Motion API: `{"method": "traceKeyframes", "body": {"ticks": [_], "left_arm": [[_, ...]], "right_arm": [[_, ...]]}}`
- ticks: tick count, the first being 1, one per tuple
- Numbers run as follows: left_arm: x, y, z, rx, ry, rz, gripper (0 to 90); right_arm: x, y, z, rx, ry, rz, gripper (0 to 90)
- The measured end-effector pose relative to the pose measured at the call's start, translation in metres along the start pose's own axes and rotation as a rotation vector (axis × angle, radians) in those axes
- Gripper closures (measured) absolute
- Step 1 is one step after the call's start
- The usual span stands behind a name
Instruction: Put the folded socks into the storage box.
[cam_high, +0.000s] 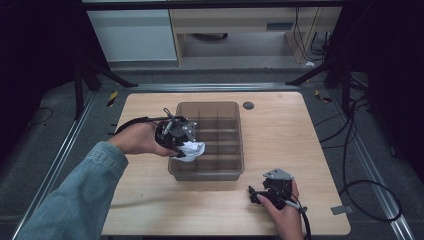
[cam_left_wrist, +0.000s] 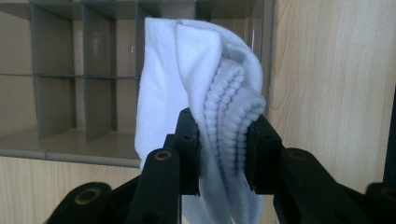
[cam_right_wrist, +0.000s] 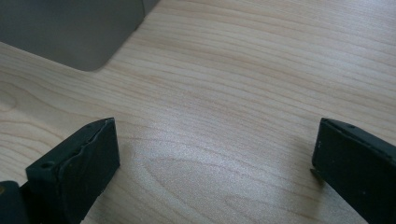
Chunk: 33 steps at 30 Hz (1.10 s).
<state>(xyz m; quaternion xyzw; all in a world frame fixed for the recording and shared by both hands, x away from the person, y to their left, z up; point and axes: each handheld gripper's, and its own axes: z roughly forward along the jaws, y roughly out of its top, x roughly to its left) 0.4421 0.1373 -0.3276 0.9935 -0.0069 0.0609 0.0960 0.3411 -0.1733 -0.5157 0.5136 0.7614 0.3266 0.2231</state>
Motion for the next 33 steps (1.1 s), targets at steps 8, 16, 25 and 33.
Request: {"method": "traceKeyframes", "body": {"ticks": [8, 16, 25, 33], "left_arm": [[0.0, 0.001, 0.01, 0.015, -0.018, -0.003, 69.1], [-0.004, -0.005, 0.021, 0.037, -0.041, -0.011, 69.0], [-0.004, -0.012, 0.034, 0.06, -0.064, -0.029, 68.8], [-0.003, -0.011, 0.043, 0.075, -0.086, -0.028, 68.7]], "right_arm": [[0.0, 0.0, 0.0, 0.0, 0.0, 0.0, 0.9], [0.0, 0.0, 0.0, 0.0, 0.005, 0.001, 0.9], [0.0, 0.0, 0.0, 0.0, 0.003, 0.0, 0.9], [0.0, 0.0, 0.0, 0.001, 0.004, 0.001, 0.9]]}}
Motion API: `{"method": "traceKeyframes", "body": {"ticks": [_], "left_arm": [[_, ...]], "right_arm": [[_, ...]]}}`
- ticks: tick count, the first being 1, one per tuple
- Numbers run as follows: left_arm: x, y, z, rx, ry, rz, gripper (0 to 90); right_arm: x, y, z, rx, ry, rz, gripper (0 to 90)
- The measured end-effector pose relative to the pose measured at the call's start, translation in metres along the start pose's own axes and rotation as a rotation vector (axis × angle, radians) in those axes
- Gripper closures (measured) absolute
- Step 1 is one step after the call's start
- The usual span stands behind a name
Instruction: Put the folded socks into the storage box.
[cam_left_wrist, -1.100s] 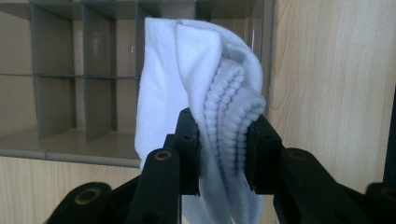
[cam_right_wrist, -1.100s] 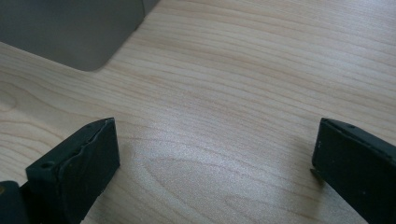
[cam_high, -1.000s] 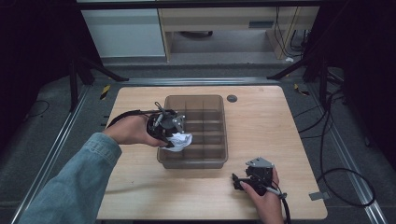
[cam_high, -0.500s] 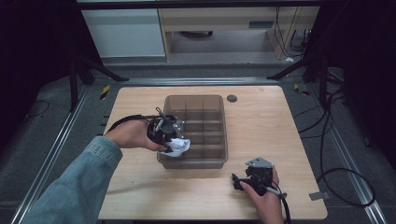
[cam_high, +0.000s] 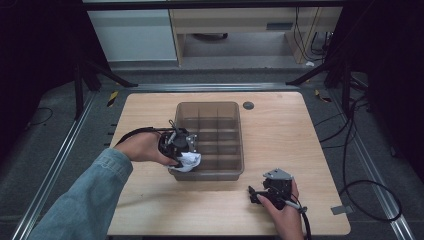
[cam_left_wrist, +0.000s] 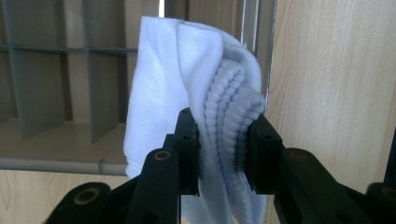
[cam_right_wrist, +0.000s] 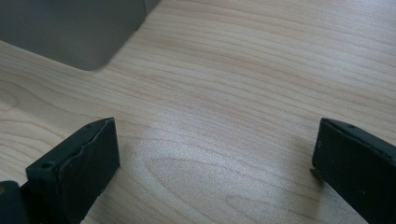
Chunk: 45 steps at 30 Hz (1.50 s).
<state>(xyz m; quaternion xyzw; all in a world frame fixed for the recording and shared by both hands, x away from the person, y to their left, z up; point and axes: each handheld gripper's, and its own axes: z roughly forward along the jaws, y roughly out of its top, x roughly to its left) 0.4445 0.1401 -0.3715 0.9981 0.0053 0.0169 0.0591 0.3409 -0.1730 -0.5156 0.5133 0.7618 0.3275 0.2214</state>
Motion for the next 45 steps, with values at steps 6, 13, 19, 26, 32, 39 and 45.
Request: {"method": "traceKeyframes", "body": {"ticks": [6, 13, 19, 26, 32, 39, 45], "left_arm": [[0.0, 0.001, 0.006, 0.009, -0.015, 0.002, 68.7], [0.001, 0.002, 0.009, 0.003, -0.036, -0.011, 68.5], [0.0, 0.002, 0.01, 0.0, -0.032, -0.011, 67.2], [-0.001, 0.001, 0.006, -0.01, -0.034, -0.015, 60.8], [-0.003, -0.001, 0.001, -0.032, -0.022, -0.022, 48.6], [-0.002, -0.004, -0.013, -0.114, -0.011, -0.026, 39.2], [0.005, -0.008, -0.027, -0.178, 0.026, -0.06, 45.3]], "right_arm": [[0.0, 0.0, 0.0, 0.0, 0.0, 0.0, 0.9], [0.0, 0.0, 0.0, 0.0, 0.0, 0.0, 0.9], [0.0, 0.0, 0.0, 0.0, -0.001, 0.0, 0.9], [0.0, 0.0, 0.0, -0.001, 0.0, -0.001, 0.9], [0.0, 0.0, 0.0, -0.001, 0.001, -0.004, 0.9], [0.0, 0.0, 0.0, -0.001, 0.001, -0.004, 0.9], [0.0, 0.0, 0.0, -0.001, 0.001, -0.004, 0.9]]}}
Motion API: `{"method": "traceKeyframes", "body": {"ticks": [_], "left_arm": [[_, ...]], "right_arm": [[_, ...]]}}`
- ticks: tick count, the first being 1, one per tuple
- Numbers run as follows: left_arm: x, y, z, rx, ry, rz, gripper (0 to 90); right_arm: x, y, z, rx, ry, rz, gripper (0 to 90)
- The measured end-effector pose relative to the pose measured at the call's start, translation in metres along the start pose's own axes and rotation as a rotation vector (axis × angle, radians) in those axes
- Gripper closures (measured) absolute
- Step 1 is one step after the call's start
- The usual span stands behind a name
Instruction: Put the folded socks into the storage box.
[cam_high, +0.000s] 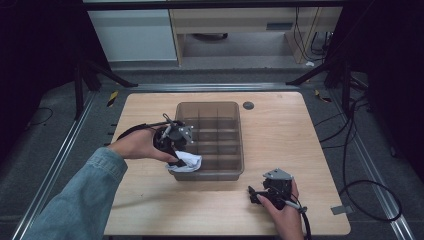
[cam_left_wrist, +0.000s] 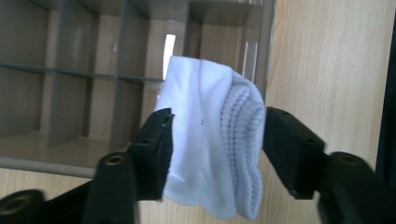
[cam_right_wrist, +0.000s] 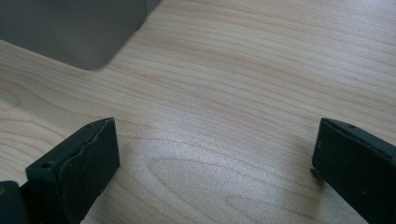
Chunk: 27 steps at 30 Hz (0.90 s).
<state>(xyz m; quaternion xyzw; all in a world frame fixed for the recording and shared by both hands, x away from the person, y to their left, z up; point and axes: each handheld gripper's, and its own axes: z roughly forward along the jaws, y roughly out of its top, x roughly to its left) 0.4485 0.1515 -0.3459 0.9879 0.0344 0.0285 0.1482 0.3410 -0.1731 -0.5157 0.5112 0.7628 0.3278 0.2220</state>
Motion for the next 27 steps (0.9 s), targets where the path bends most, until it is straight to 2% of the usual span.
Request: {"method": "traceKeyframes", "body": {"ticks": [1, 2, 4, 5, 6, 7, 9, 10, 12, 13, 14, 17, 20, 22, 27], "left_arm": [[0.001, 0.0, -0.003, -0.014, 0.016, -0.009, 48.5], [0.003, 0.0, -0.007, -0.025, 0.033, -0.017, 56.5], [0.005, 0.0, -0.009, -0.037, 0.036, -0.025, 63.1], [0.005, 0.0, -0.011, -0.045, 0.037, -0.026, 63.1], [0.005, 0.0, -0.01, -0.045, 0.036, -0.025, 72.2], [0.005, 0.0, -0.01, -0.045, 0.036, -0.025, 75.4], [0.006, 0.001, -0.006, -0.03, 0.053, -0.025, 77.9], [0.007, 0.001, -0.003, -0.026, 0.061, -0.031, 81.8], [0.008, 0.001, 0.0, -0.022, 0.062, -0.039, 84.4], [0.009, 0.001, 0.007, 0.005, 0.057, -0.043, 86.5], [0.009, 0.001, 0.007, 0.005, 0.057, -0.043, 89.0], [0.008, 0.001, 0.017, 0.02, 0.038, -0.044, 89.5], [0.009, 0.0, 0.022, 0.03, 0.04, -0.052, 89.6], [0.009, -0.003, 0.031, 0.054, 0.039, -0.054, 89.5], [0.008, -0.007, 0.043, 0.049, 0.03, -0.064, 89.4]], "right_arm": [[0.0, 0.0, 0.0, 0.0, 0.0, 0.002, 0.9], [0.0, 0.0, 0.0, 0.0, 0.0, 0.0, 0.9], [0.0, 0.0, 0.0, 0.0, 0.0, 0.0, 0.9], [0.0, 0.0, 0.0, 0.0, 0.0, 0.0, 0.9], [0.0, 0.0, 0.0, 0.0, 0.0, 0.002, 0.9], [0.0, 0.0, 0.0, 0.0, 0.0, 0.0, 0.9], [0.0, 0.0, 0.0, 0.0, 0.0, 0.001, 0.9], [0.0, 0.0, 0.0, 0.0, 0.0, 0.0, 0.9], [0.0, 0.0, 0.0, 0.0, 0.0, 0.001, 0.9], [0.0, 0.0, 0.0, 0.0, 0.0, 0.0, 0.9], [0.0, 0.0, 0.0, 0.0, 0.0, 0.0, 0.9], [0.0, 0.0, 0.0, 0.0, 0.0, 0.0, 0.9], [0.0, 0.0, 0.0, 0.0, 0.0, 0.0, 0.9], [0.0, 0.0, 0.0, 0.0, 0.005, 0.001, 0.9], [0.0, 0.0, 0.0, 0.0, 0.004, -0.003, 0.9]]}}
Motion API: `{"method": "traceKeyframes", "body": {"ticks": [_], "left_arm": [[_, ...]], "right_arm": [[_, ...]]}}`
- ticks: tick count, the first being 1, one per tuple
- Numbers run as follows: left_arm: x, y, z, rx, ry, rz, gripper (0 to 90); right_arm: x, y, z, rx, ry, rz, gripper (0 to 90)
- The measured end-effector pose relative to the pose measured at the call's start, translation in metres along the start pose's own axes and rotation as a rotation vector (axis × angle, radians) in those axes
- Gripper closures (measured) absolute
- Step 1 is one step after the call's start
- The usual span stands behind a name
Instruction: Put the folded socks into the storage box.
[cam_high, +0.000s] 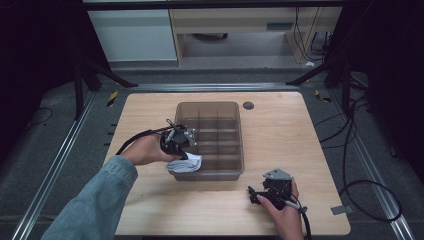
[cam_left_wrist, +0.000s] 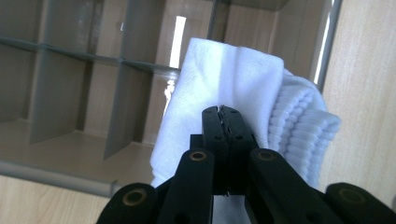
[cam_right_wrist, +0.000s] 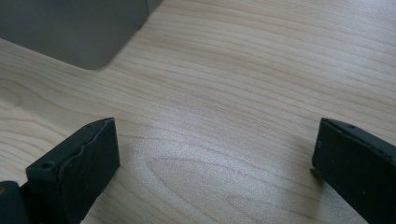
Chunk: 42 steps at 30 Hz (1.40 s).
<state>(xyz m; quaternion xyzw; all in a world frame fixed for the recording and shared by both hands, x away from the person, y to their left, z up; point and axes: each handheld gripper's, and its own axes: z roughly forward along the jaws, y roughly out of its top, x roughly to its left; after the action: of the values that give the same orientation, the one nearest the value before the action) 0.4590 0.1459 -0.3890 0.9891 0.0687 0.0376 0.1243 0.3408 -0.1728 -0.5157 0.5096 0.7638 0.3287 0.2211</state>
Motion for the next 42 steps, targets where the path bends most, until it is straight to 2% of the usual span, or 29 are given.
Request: {"method": "traceKeyframes", "body": {"ticks": [6, 9, 20, 32, 42], "left_arm": [[-0.003, 0.0, 0.008, 0.033, -0.009, 0.015, 89.5], [-0.005, 0.0, 0.012, 0.041, 0.0, 0.028, 89.5], [-0.003, -0.002, 0.018, 0.041, -0.014, 0.014, 89.6], [-0.004, -0.003, 0.026, 0.045, -0.012, 0.007, 89.6], [-0.004, -0.003, 0.034, 0.061, -0.022, -0.002, 89.5]], "right_arm": [[0.0, 0.0, 0.0, 0.0, 0.001, 0.002, 0.9], [0.0, 0.0, 0.0, 0.0, 0.0, -0.001, 0.9], [0.0, 0.0, 0.0, 0.001, 0.001, 0.001, 0.9], [0.0, 0.0, 0.0, 0.001, 0.002, 0.0, 0.9], [0.0, 0.0, 0.0, 0.001, 0.002, -0.001, 0.9]]}}
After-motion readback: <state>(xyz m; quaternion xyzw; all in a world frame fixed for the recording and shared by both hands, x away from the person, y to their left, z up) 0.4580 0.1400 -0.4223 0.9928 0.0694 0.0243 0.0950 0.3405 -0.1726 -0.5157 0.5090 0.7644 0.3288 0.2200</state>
